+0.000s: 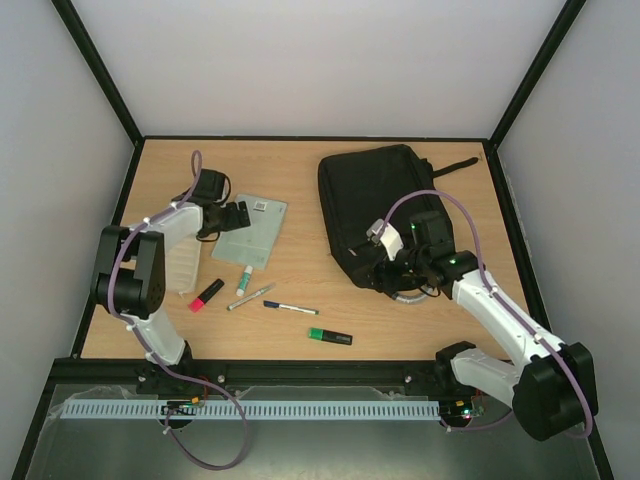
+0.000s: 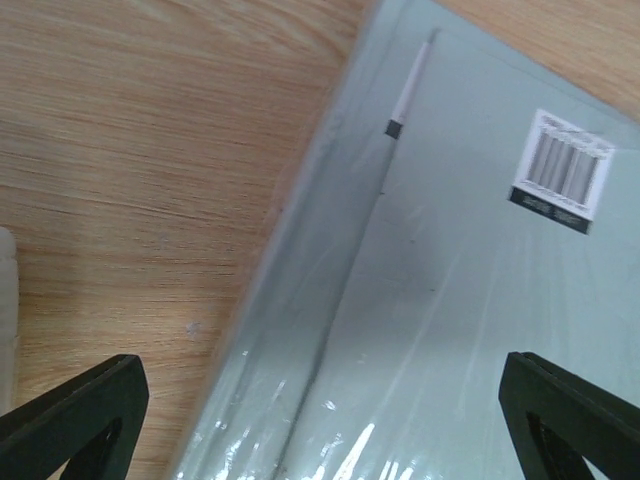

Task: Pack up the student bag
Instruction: Move the book to the center of the board.

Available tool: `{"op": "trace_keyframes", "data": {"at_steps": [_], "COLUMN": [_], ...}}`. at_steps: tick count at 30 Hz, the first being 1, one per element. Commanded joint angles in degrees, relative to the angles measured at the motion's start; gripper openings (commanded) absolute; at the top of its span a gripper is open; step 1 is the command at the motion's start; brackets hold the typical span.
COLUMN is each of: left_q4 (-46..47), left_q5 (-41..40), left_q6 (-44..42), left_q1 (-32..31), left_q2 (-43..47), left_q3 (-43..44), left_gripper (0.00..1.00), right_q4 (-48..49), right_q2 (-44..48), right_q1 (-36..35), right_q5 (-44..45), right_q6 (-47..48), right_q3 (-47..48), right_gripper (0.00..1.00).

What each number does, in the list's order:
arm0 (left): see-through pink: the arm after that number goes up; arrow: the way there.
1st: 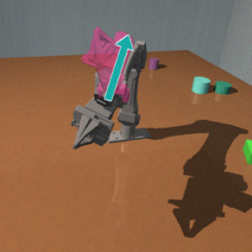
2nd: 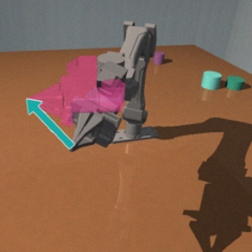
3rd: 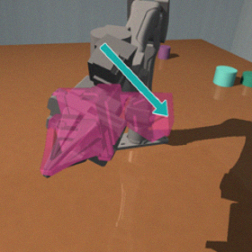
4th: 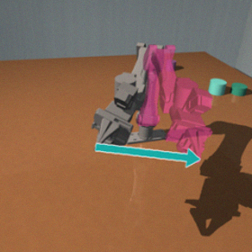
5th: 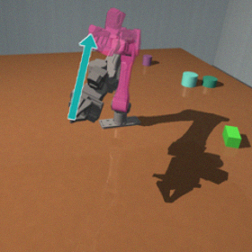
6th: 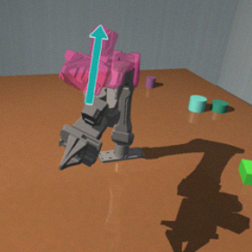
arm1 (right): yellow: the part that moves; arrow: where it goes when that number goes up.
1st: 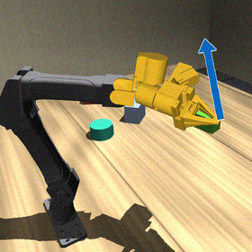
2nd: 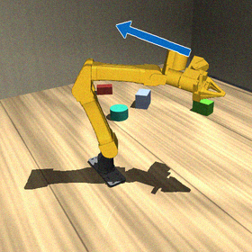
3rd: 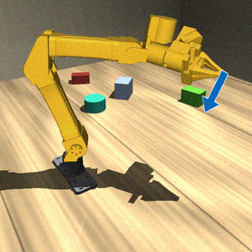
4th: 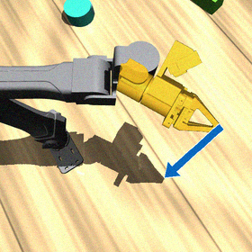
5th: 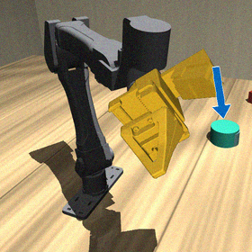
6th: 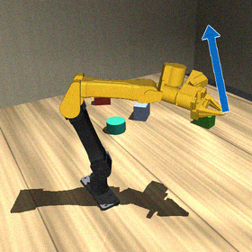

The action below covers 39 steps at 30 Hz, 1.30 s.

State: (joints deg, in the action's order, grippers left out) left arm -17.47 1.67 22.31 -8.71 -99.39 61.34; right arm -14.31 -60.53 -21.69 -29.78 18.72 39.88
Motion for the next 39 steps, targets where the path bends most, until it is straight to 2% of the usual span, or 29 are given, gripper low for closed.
{"op": "trace_keyframes", "data": {"at_steps": [1, 10, 18, 27, 39], "left_q4": [-0.15, -0.70, -0.54, -1.92, -2.37], "left_q5": [-1.38, -1.36, 2.63, 1.29, -0.39], "left_q6": [0.33, 1.11, 0.80, 0.65, 6.97], "left_q1": [1.18, 1.33, 0.12, -6.49, -18.82], "left_q2": [-1.85, -4.39, -5.38, -5.23, -2.16], "left_q3": [0.86, 1.19, 1.10, 0.45, -0.78], "left_gripper": [0.99, 0.99, 0.99, 0.99, 0.99], "right_q4": [-3.02, -3.96, -4.45, -4.84, -5.06], "right_q2": [-0.86, -2.21, -3.36, -3.43, -4.61], "right_q1": [0.06, 0.07, 0.08, 0.13, 0.11], "right_q5": [-2.10, -2.82, -2.78, -2.91, -3.17], "right_q6": [1.62, 2.82, 2.55, 2.90, 1.80], "right_q3": [-0.43, -0.18, 0.39, 0.42, 0.29], "right_gripper": [0.88, 0.89, 0.88, 0.86, 0.87]}}
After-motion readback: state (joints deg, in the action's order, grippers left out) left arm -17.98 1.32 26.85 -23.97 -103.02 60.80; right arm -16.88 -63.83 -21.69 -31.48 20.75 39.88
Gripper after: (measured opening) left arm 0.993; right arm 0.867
